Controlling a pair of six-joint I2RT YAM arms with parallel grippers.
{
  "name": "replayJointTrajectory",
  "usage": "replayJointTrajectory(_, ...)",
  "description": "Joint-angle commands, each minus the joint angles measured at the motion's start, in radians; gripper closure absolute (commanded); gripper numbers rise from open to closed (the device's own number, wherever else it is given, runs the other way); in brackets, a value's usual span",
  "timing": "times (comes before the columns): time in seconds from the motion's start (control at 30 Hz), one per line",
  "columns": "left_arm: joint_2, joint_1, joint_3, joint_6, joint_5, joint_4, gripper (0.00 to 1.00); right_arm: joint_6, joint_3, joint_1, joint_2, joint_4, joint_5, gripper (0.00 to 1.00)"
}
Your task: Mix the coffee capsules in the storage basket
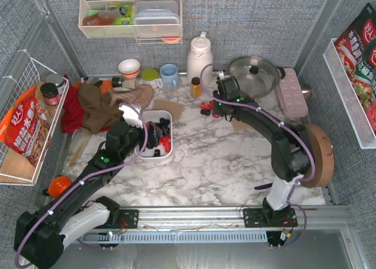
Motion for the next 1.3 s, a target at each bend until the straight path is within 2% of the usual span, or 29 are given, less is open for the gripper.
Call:
replayJointTrajectory(0.0,-0.039,-0.005,-0.052,0.060,0.145,0.180,0.01,0.032,-0.114,0.023,-0.169,0.034,-0.118,0.75)
replayJointTrajectory(0.13,-0.069,-0.055,-0.107,0.094,0.162,0.350,0.01,0.025,-0.223,0.074,-0.350,0.047,-0.151,0.76)
replayJointTrajectory(0.2,-0.041,-0.122,-0.114,0.136,0.109,0.425,0.01,0.015,-0.255,0.104,-0.445,0.043,-0.157,0.76)
replayJointTrajectory(0.33,0.123,-0.270,-0.102,0.240,0.071,0.546,0.01,0.011,-0.307,0.147,-0.587,0.030,-0.176,0.76)
replayJointTrajectory(0.6,0.374,-0.371,-0.129,0.399,0.188,0.891,0.01,0.074,-0.456,0.229,-0.827,0.026,-0.224,0.75)
replayJointTrajectory(0.77,0.492,-0.419,-0.115,0.445,0.319,1.041,0.01,0.113,-0.537,0.265,-0.911,0.050,-0.247,0.76)
replayJointTrajectory(1.07,0.593,-0.483,-0.091,0.464,0.306,1.177,0.03,0.123,-0.586,0.277,-0.973,0.044,-0.258,0.75)
replayJointTrajectory(1.17,0.607,-0.488,-0.090,0.462,0.309,1.207,0.08,0.128,-0.597,0.277,-0.980,0.045,-0.259,0.75)
replayJointTrajectory(1.27,0.618,-0.490,-0.089,0.445,0.332,1.234,0.19,0.128,-0.600,0.278,-0.980,0.048,-0.258,0.75)
